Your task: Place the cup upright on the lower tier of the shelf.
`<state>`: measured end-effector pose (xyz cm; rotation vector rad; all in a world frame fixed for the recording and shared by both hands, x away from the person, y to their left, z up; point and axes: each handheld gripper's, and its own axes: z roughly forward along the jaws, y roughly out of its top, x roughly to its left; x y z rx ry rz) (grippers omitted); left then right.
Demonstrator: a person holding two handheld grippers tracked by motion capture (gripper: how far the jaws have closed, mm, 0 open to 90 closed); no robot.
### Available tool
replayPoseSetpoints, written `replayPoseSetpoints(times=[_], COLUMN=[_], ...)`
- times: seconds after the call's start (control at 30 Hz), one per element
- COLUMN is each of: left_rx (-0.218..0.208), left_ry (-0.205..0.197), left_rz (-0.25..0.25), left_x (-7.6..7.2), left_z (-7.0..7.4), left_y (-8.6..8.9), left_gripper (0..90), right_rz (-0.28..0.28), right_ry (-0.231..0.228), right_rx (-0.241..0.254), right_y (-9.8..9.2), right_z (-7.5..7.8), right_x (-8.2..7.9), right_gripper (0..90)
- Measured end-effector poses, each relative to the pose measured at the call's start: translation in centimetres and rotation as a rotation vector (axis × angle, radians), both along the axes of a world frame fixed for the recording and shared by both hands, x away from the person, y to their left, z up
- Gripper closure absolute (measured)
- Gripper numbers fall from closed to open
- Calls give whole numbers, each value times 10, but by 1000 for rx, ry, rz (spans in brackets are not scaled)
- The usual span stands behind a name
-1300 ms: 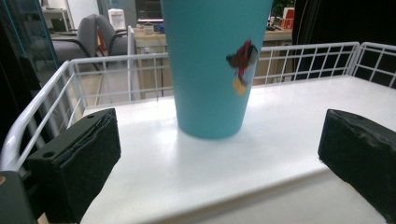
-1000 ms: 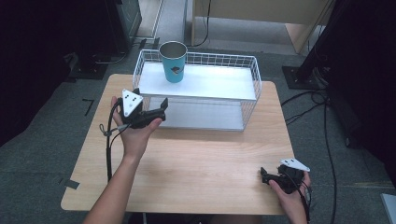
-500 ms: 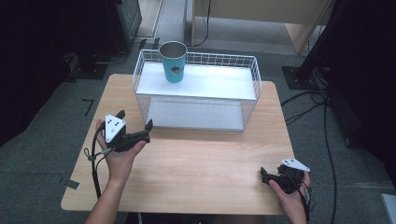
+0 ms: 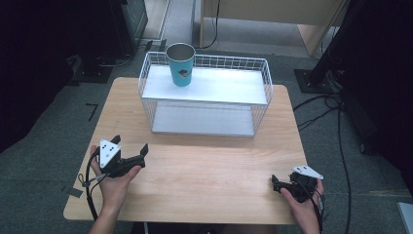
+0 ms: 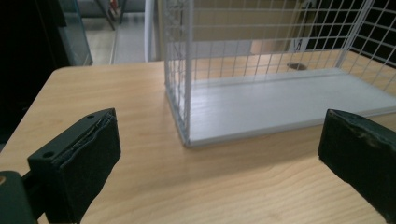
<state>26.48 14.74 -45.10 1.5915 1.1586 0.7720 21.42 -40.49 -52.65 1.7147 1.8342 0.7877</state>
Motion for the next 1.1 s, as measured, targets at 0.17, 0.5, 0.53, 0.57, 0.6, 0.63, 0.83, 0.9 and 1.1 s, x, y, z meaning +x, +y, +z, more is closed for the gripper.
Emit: replayPoseSetpoints(times=[0.17,0.5,0.53,0.57,0.6,0.63,0.83,0.9,1.1], left_rx=[9,46,57,70,78,88,133,156,174], left_ry=[39,110,115,123,131,150,232,250,330], left_rz=[34,88,91,94,97,100,120,132,162], left_x=[-7,-22,-24,-25,-26,-28,-30,-30,-29], left_z=[-15,-43,-44,-46,-48,-51,-60,-61,-64], left_y=[16,45,46,48,49,51,59,62,76], left_gripper=[0,0,0,0,0,0,0,0,0], right_rz=[0,0,0,0,0,0,-3,-5,-5], right_ry=[0,0,0,0,0,0,-3,-1,-1], right_rx=[0,0,0,0,0,0,-1,1,1], right_y=[0,0,0,0,0,0,0,0,0], right_z=[0,0,0,0,0,0,0,0,0], right_x=[0,0,0,0,0,0,0,0,0], right_gripper=[0,0,0,0,0,0,0,0,0])
